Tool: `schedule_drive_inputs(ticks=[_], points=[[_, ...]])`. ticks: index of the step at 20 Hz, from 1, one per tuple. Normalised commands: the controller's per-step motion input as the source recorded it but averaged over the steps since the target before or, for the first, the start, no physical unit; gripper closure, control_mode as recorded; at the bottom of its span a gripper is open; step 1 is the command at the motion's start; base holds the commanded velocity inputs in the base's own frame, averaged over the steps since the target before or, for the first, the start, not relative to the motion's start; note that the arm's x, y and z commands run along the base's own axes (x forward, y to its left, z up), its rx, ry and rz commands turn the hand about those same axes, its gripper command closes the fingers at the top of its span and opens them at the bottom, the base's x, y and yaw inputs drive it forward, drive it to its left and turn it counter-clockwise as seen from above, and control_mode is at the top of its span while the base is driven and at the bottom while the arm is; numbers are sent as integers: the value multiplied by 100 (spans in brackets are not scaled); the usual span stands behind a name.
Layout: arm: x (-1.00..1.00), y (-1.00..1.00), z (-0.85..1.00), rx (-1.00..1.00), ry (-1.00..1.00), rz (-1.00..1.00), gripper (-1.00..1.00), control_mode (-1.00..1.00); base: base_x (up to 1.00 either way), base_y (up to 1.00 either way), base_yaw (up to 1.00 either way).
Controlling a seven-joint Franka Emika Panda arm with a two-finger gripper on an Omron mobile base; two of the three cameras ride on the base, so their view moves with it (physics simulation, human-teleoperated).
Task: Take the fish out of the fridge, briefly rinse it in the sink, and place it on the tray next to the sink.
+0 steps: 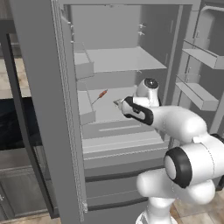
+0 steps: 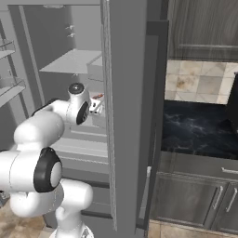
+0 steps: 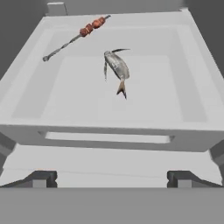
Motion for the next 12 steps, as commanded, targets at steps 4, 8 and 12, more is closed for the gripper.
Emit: schedule_drive_inputs(ticks=[4, 8, 12], points=[[24, 0, 0, 0, 6, 0, -100, -100, 0, 0, 0], [49, 0, 0, 2, 16, 0, -100, -100, 0, 0, 0], [21, 0, 0, 2, 6, 0, -100, -100, 0, 0, 0]])
